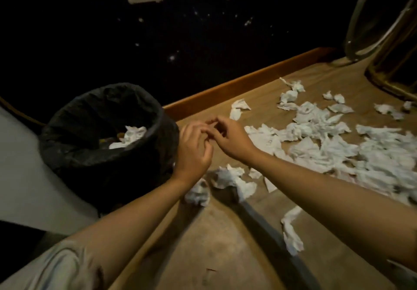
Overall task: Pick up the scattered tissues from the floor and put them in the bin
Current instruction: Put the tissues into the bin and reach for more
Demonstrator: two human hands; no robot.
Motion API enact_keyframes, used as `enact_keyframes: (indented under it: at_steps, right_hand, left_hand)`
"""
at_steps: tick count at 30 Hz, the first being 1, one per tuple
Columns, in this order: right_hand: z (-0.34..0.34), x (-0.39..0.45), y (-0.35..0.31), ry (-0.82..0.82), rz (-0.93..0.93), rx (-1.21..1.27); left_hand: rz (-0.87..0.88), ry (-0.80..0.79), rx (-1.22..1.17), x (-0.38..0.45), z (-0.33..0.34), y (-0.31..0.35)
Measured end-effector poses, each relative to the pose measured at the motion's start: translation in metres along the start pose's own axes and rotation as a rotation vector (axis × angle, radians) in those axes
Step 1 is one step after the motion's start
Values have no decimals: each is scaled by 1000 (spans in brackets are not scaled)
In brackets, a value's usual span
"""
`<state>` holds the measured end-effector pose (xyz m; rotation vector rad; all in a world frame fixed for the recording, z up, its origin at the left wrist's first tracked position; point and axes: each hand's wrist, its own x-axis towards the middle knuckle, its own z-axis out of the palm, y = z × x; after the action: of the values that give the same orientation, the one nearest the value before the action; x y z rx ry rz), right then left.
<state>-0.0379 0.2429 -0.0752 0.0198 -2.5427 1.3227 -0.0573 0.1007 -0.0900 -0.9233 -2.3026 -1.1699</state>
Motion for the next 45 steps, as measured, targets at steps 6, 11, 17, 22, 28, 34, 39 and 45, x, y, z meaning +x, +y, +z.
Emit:
enact_keyframes:
  at_steps: [6, 11, 17, 22, 28, 34, 39, 45]
  right_hand:
    - [-44, -122, 113, -144, 73, -380]
    - [-59, -237, 164, -481, 129, -525]
    - [-49, -276, 199, -396, 35, -473]
    - [-42, -216, 190, -109, 260, -282]
    - [-25, -118, 186, 162, 423, -322]
    - [0, -122, 199, 44, 507, -597]
    - [-5, -165, 214, 48, 302, -584]
    - [-14, -177, 197, 41, 427, -403]
  left_hand:
    - [-352, -396, 168, -76, 79, -34]
    - [-593, -490, 398, -128, 103, -67]
    - [-661, -330, 303, -171, 98, -67]
    - [-722, -225, 238, -192, 93, -41]
    - [-935, -131, 49, -168, 94, -36]
    - [-648, -137, 34, -112, 120, -29]
    - [-542, -456, -27, -110, 161, -28]
    - [-485, -416, -84, -151, 172, -19]
